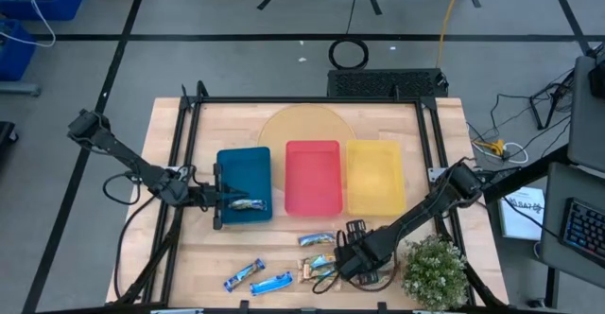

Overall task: Pick and place Granola Bars by type
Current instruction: Put the top red granola bar into the yellow bin

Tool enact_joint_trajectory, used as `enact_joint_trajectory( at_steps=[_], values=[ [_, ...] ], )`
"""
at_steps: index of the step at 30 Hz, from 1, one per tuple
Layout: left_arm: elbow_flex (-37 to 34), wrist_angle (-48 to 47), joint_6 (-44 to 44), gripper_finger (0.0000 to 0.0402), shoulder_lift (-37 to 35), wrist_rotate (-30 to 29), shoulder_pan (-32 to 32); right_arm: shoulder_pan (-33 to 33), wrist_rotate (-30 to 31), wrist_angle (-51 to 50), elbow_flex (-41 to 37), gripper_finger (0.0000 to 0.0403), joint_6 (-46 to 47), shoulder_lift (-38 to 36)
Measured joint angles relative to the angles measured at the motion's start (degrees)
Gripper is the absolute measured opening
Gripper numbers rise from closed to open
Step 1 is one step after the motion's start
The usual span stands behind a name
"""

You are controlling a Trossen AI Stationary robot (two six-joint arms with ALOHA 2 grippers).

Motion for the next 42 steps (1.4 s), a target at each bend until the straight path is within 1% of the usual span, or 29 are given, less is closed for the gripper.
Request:
enact_joint_trajectory(
  at_steps=[3,5,12,14,17,20,24,27,29,33,34,36,39,42],
  values=[
    [0.0,0.0,-0.13,0.0031,0.0,0.0,0.0,-0.65,-1.27,2.82,-2.45,0.0199,-0.67,-0.09],
    [0.0,0.01,-0.22,0.0031,0.0,0.02,0.0,-1.14,-1.46,2.56,-2.72,0.0179,-0.84,-0.03],
    [0.0,0.04,-1.28,0.0031,0.0,0.02,0.0,-2.41,-1.33,2.85,-3.06,0.008,-4.39,-3.34],
    [0.0,0.04,-1.38,0.0031,0.0,0.02,0.0,-2.86,-1.2,2.8,-3.2,0.0061,-5.03,-5.43],
    [0.0,0.07,-1.96,0.0031,0.0,0.03,0.0,-3.43,-1.08,3.21,-3.03,0.0053,-5.84,-9.68],
    [0.0,0.12,-3.39,0.0031,0.0,0.04,0.0,-4.22,-0.53,2.16,-3.0,0.0057,-7.49,-14.37],
    [0.0,0.35,-4.54,0.0031,0.0,0.04,0.0,-6.73,7.0,-3.05,-1.83,0.0054,-10.5,-23.45],
    [0.02,0.33,-4.26,0.0031,0.0,0.02,0.0,-10.89,13.51,-9.78,-1.89,0.0045,-12.29,-28.32],
    [0.02,0.33,-4.56,0.0031,0.0,-0.02,0.0,-14.87,15.6,-13.17,-1.96,0.0044,-15.06,-30.31],
    [0.02,0.82,-4.86,0.0031,-0.01,-0.09,0.0,-23.48,15.22,-13.17,-4.48,0.0046,-21.6,-31.29],
    [0.02,0.8,-4.83,0.0031,0.0,-0.09,0.0,-25.47,14.51,-11.76,-5.83,0.0046,-23.04,-31.24],
    [0.02,0.76,-4.82,0.0031,0.0,-0.09,0.0,-28.9,11.26,-7.81,-9.07,0.0045,-25.96,-31.28],
    [0.02,0.67,-5.2,0.0031,0.0,-0.09,0.0,-32.33,8.23,-3.42,-14.78,0.0042,-28.51,-31.27],
    [0.02,0.47,-5.28,0.0031,0.0,-0.09,0.0,-34.4,7.59,-0.85,-19.78,0.0042,-29.49,-31.28]
  ],
)
